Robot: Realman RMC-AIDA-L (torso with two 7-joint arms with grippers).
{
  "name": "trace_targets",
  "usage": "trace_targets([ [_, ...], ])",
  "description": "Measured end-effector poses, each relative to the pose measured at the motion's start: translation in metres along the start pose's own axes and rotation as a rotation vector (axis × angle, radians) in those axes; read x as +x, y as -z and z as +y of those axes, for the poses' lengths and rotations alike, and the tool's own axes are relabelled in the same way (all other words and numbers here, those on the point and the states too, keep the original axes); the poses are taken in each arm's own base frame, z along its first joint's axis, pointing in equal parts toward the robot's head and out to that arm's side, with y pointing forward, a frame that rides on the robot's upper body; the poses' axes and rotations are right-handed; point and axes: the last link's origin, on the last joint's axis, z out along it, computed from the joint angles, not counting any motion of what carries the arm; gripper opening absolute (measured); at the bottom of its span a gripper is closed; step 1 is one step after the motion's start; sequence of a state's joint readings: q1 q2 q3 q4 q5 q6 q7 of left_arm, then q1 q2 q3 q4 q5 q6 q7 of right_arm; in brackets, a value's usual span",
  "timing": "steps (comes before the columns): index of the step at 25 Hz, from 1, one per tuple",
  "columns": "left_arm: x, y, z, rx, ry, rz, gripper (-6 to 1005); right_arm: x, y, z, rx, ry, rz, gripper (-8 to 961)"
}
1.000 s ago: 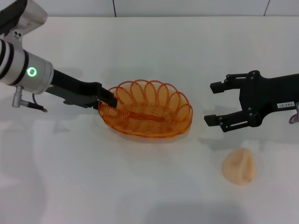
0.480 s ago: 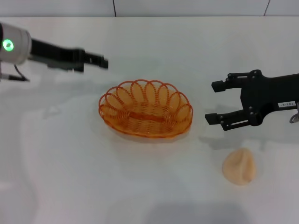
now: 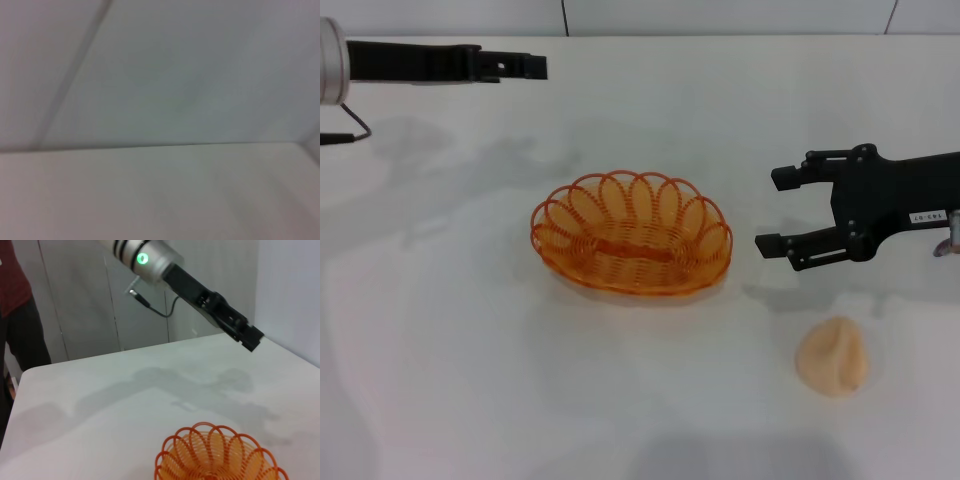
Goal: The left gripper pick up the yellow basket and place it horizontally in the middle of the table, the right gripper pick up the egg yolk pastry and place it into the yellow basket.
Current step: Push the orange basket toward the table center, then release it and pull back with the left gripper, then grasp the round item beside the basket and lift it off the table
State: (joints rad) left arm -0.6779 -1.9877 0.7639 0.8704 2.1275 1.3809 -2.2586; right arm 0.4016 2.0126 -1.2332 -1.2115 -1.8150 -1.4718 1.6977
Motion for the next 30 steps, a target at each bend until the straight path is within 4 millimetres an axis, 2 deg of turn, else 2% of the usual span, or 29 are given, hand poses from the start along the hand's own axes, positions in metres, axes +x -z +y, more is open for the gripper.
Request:
trace_targets([
  [2,-0.007,0.006,0.013,-0.102,-0.098,-0.010,889,0.001,0.000,-0.001,0.005,-0.005,0.000,842],
  [7,-0.013,0.023,0.023,-0.165,-0.181,-0.062,884,0.001,0.000,-0.001,0.003,-0.015,0.003,841],
  [11,-0.024,0.045,0.041,-0.263,-0.295,-0.155,884,0.002,0.001,-0.001,0.003,-0.039,0.026,841],
  [12,-0.032,0.050,0.045,-0.294,-0.333,-0.218,884,0.002,0.001,-0.001,0.004,-0.044,0.032,841],
  [15,-0.035,0.052,0.045,-0.303,-0.343,-0.244,884,0.003,0.002,-0.001,0.008,-0.055,0.069,841],
  [16,-0.045,0.052,0.048,-0.325,-0.348,-0.322,884,0.003,0.003,0.000,0.010,-0.058,0.087,841],
  [21,-0.063,0.045,0.054,-0.363,-0.371,-0.446,883,0.002,0.008,0.005,0.005,-0.073,0.180,841],
  [30,-0.066,0.044,0.055,-0.366,-0.373,-0.465,883,0.013,0.007,0.015,-0.022,-0.094,0.310,840],
])
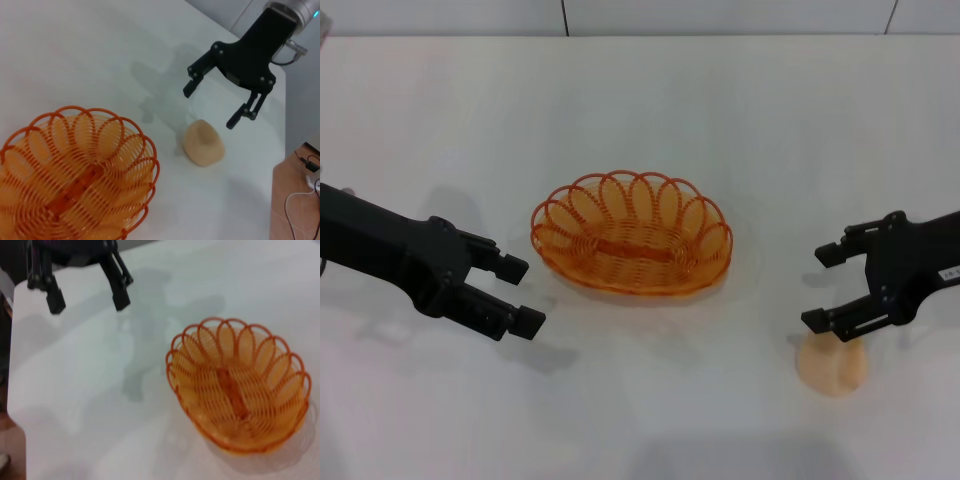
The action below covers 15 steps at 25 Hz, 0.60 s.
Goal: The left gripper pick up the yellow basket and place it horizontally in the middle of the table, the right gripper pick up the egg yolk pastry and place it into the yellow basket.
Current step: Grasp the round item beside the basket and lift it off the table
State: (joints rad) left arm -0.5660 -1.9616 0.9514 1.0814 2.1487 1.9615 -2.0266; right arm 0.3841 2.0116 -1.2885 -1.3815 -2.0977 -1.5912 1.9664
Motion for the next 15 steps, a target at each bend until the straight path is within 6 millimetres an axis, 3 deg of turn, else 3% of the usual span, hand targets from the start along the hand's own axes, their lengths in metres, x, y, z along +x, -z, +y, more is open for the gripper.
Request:
trace_targets([
  [15,-0.004,0.001,-0.007,0.049,0.026,-0.014,882,0.020,-0.006,0.001,0.004,-0.054,0.039,839],
])
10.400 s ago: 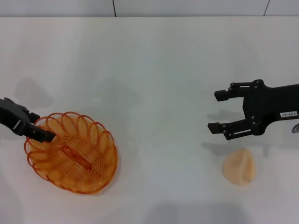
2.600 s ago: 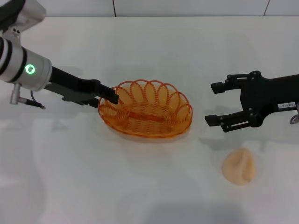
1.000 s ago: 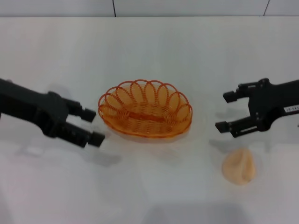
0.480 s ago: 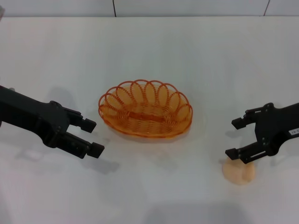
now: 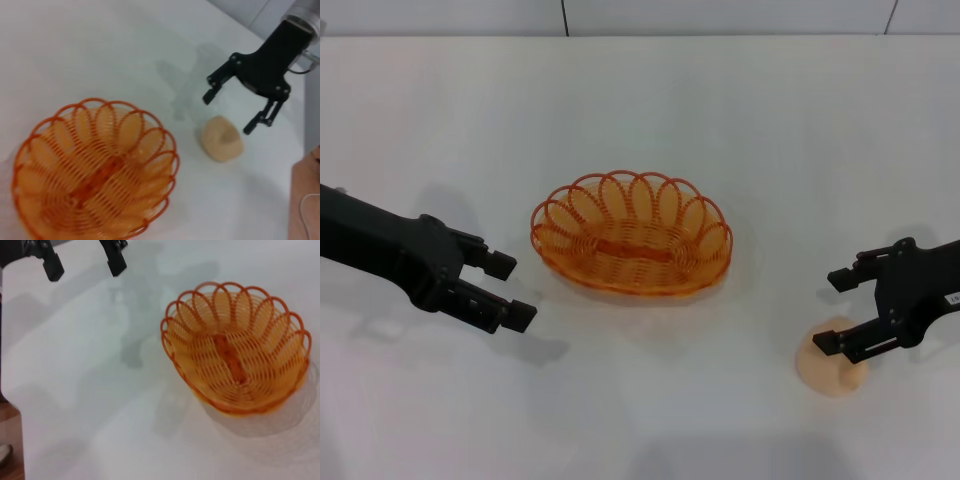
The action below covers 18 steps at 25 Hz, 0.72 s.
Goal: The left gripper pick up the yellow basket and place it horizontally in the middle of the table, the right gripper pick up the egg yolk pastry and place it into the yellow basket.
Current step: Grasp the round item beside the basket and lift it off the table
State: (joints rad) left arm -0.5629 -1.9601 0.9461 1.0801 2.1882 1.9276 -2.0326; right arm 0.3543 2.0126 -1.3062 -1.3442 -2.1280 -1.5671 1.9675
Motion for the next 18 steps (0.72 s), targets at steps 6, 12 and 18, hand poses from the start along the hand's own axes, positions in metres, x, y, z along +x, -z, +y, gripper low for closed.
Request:
trace_targets([
  [6,-0.001,-0.001,-0.003,0.024,0.008,-0.018,882,0.004,-0.002,-0.001,-0.003,-0.012,0.002,836],
  [12,0.001,-0.002,-0.003,0.023,0.002,-0.014,882,0.006,-0.006,0.000,-0.009,-0.013,0.010,833],
  [18,0.001,-0.002,-0.003,0.025,0.000,-0.014,882,0.008,-0.013,0.001,-0.013,-0.006,0.026,830],
])
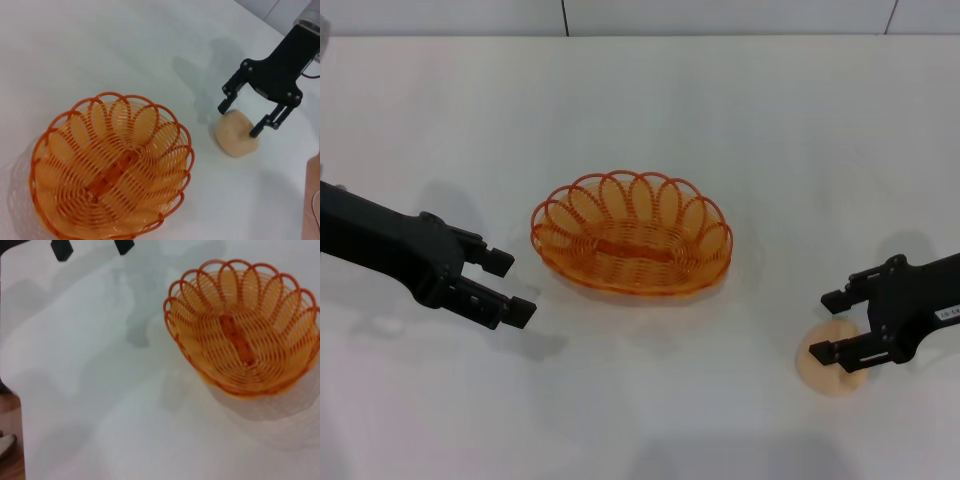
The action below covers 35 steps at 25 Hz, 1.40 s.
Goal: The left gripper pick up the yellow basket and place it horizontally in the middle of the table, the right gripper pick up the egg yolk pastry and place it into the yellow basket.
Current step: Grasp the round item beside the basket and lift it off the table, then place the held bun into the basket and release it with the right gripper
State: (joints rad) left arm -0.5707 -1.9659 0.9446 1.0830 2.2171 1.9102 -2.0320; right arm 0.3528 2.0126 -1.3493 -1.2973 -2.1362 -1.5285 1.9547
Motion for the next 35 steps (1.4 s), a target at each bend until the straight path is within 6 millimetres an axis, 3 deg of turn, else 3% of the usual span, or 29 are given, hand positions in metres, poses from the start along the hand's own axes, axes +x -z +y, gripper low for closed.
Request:
trace_targets([
  [1,0.000,0.000,0.000,0.001,-0.001,0.001,881,0.001,-0.001,0.000,0.000,-0.001,0.004,829],
  [12,0.001,0.000,-0.001,0.004,-0.003,0.008,881,0.002,-0.001,-0.001,0.001,-0.003,0.014,378],
  [14,0.002,0.001,-0.001,0.007,-0.001,0.015,881,0.003,-0.001,-0.001,0.000,-0.004,0.016,249],
  [24,0.000,0.003,-0.002,0.012,0.005,0.030,880,0.001,0.000,0.001,-0.008,0.000,0.018,178],
  [35,-0.003,0.003,-0.004,0.023,0.001,0.042,880,-0.039,0.011,0.004,0.004,0.093,-0.090,95],
])
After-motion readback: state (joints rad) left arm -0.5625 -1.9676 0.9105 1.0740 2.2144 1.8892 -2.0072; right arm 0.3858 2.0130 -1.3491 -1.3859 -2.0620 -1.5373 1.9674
